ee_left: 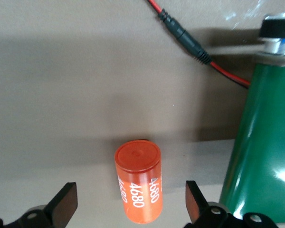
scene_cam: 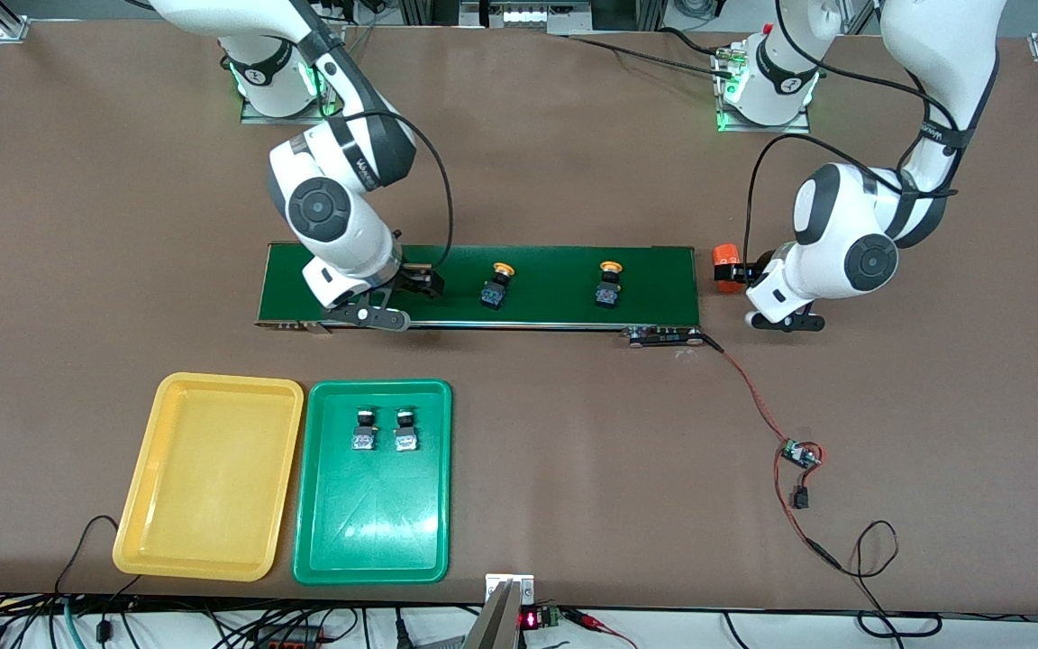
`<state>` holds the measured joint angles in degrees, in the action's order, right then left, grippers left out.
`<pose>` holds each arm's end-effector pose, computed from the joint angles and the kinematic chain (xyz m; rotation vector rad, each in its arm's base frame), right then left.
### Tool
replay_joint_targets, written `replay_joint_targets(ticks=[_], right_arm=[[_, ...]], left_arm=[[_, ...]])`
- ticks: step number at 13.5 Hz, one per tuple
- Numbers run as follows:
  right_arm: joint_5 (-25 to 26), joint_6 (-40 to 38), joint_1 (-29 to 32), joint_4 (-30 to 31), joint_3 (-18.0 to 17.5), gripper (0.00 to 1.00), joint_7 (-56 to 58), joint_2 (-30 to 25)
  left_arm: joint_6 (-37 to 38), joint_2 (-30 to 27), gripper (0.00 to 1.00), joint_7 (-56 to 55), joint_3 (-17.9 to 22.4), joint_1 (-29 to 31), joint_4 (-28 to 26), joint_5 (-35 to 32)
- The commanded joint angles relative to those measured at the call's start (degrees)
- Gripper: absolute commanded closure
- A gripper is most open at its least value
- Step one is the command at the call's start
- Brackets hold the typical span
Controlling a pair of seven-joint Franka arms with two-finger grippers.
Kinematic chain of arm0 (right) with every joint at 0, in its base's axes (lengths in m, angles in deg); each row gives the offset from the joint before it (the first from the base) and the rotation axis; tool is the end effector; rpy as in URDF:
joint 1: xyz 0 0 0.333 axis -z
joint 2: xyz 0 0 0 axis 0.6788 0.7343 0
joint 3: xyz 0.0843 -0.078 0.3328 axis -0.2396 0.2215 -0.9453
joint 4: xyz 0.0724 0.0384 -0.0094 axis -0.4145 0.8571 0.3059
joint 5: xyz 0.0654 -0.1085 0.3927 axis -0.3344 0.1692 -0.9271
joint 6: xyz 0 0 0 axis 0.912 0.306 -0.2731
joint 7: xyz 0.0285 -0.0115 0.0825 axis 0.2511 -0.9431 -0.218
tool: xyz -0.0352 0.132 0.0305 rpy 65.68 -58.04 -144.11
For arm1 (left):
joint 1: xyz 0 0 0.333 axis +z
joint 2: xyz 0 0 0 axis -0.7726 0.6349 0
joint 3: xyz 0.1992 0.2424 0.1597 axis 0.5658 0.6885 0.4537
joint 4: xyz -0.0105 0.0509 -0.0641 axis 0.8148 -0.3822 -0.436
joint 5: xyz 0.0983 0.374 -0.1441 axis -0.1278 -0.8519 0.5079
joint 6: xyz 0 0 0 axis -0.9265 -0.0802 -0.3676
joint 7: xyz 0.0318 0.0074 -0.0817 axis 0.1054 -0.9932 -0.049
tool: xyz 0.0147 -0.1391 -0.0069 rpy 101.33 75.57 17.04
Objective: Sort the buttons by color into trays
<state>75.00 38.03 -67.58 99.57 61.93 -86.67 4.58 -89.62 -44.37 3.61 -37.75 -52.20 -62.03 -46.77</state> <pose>0.5568 0.3541 0.2860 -3.0785 0.2949 0.1742 0.5157 -0.1037 0.1960 2.9791 0.0047 -0.5367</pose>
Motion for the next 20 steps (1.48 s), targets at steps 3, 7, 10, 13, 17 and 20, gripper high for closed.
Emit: replay_joint_targets(ticks=[3, 7, 10, 13, 17, 20], right_arm=[[-0.36, -0.06, -0.65, -3.38, -1.17, 0.00, -9.12, 3.18], [-0.44, 1.17, -2.50, -5.75, -1.61, 0.00, -14.56, 5.90], [-0.01, 1.53, -3.46, -8.57, -2.40, 0.00, -16.86, 8.45], [0.17, 1.53, -3.82, -9.10, -2.40, 0.00, -16.86, 9.34], [0.61, 1.53, -3.82, -9.10, -2.40, 0.10, -16.69, 10.30], [2.02, 1.97, -3.82, -9.10, -2.40, 0.27, -16.42, 11.18]], left_arm=[[-4.85, 1.75, 0.00, 1.27, -0.34, 0.38, -2.26, -1.26], [-6.09, 1.31, 0.00, 1.18, -0.43, 0.65, -5.07, -1.08], [-9.43, 1.04, 0.19, 1.01, -0.60, 0.65, -8.15, -0.82], [-7.86, 0.17, 0.92, -0.74, -1.04, 0.56, -8.16, -0.55], [-0.85, -5.71, 1.00, -1.02, -1.48, -0.32, -3.60, -0.55], [3.65, -7.83, 1.00, 0.64, -1.92, -3.83, 2.19, -1.08]])
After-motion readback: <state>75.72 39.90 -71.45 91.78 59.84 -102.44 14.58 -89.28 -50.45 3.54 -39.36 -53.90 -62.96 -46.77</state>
